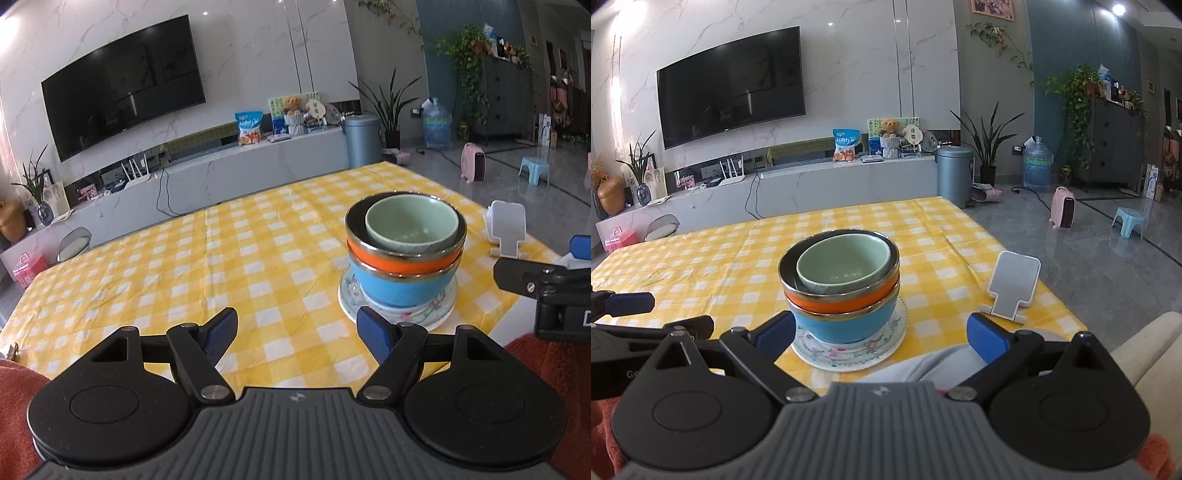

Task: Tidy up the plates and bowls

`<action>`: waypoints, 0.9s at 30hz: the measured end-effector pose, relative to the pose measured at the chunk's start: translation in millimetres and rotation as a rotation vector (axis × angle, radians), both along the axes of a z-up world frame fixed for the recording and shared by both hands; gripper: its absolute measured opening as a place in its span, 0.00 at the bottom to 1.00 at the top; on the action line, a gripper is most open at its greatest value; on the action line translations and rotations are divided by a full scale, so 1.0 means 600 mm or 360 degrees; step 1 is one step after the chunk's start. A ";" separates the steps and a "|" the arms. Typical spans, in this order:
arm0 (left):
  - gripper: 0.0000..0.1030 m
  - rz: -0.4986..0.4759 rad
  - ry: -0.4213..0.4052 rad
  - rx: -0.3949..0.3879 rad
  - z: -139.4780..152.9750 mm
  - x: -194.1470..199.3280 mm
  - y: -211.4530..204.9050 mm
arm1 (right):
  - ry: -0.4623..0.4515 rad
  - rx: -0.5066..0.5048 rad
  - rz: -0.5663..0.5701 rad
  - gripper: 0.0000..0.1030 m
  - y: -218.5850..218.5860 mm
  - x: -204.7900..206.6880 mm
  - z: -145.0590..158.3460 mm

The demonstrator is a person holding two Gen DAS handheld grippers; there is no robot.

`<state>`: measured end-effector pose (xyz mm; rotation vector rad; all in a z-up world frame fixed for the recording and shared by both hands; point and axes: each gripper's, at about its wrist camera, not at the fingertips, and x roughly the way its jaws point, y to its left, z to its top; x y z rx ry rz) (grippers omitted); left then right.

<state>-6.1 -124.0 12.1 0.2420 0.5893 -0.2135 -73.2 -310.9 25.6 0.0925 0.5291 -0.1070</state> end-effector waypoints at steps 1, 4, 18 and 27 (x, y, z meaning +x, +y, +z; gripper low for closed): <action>0.84 0.0004 0.0011 -0.0003 -0.001 0.001 0.001 | 0.0002 0.0002 0.0000 0.94 0.001 -0.001 -0.002; 0.84 0.0013 0.0017 -0.0009 0.001 -0.001 0.005 | 0.0003 0.0018 -0.0002 0.94 0.000 0.000 -0.002; 0.84 0.0021 -0.0001 -0.0032 0.012 -0.005 0.009 | 0.0009 0.0023 -0.0002 0.94 -0.002 0.002 -0.001; 0.84 0.0023 0.0011 -0.0038 0.012 -0.003 0.008 | 0.0009 0.0022 -0.0002 0.94 -0.001 0.002 -0.001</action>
